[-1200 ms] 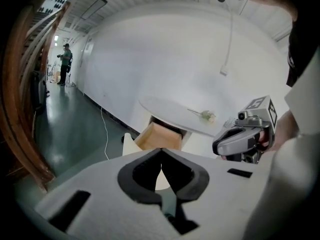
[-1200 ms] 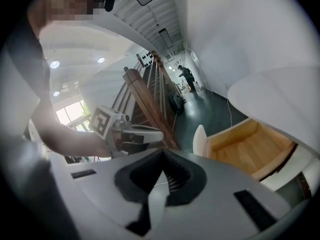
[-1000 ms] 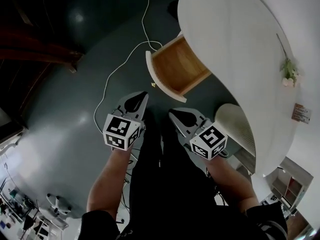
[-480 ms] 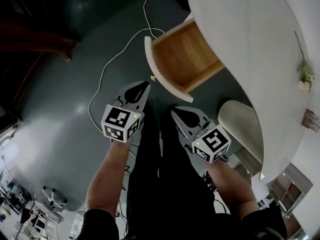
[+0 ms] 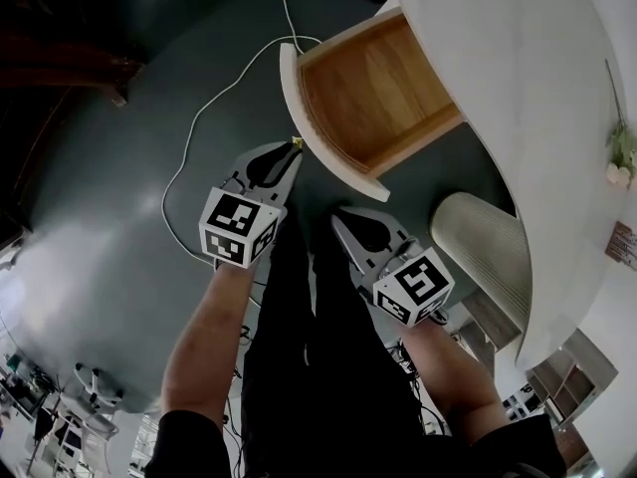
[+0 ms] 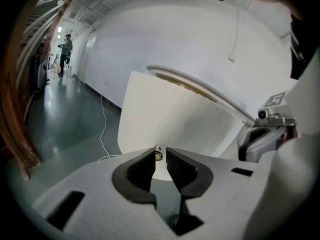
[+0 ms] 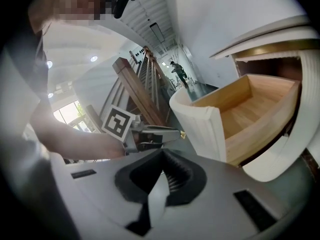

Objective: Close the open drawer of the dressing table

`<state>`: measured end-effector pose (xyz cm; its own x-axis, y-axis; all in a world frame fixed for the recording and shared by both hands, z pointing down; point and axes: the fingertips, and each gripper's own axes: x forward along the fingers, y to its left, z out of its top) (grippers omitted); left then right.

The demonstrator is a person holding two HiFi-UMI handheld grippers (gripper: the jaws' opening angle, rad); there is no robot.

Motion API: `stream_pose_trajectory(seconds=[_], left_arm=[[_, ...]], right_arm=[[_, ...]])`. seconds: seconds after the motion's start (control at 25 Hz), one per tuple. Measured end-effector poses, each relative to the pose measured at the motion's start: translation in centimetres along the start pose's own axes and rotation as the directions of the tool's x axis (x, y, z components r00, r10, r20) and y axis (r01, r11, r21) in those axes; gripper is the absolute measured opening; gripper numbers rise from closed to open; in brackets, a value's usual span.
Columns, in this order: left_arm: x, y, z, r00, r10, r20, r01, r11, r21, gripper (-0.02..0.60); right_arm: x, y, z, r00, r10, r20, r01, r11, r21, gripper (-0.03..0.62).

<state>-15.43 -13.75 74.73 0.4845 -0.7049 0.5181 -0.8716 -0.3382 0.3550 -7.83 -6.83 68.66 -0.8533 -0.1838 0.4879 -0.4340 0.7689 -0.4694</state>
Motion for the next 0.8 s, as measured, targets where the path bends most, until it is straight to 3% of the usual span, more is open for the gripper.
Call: stream_pose_trajectory(seconds=[0.28,0.8], left_arm=[[1.4,0.3,0.4,1.0,0.014,0.016,-0.013,1.0,-0.008,0.064],[7.0,-1.7,3.5,0.999,-0.05,-0.018,0.051,0.997,0.056,0.063]], right_arm=[[-0.4,-1.1,-1.4,1.0,-0.02,-0.024,0.021,1.0,0.022,0.006],[-1.8,-6.7,-0.3,0.995,-0.1,0.018,0.099,0.994,0.055,0.006]])
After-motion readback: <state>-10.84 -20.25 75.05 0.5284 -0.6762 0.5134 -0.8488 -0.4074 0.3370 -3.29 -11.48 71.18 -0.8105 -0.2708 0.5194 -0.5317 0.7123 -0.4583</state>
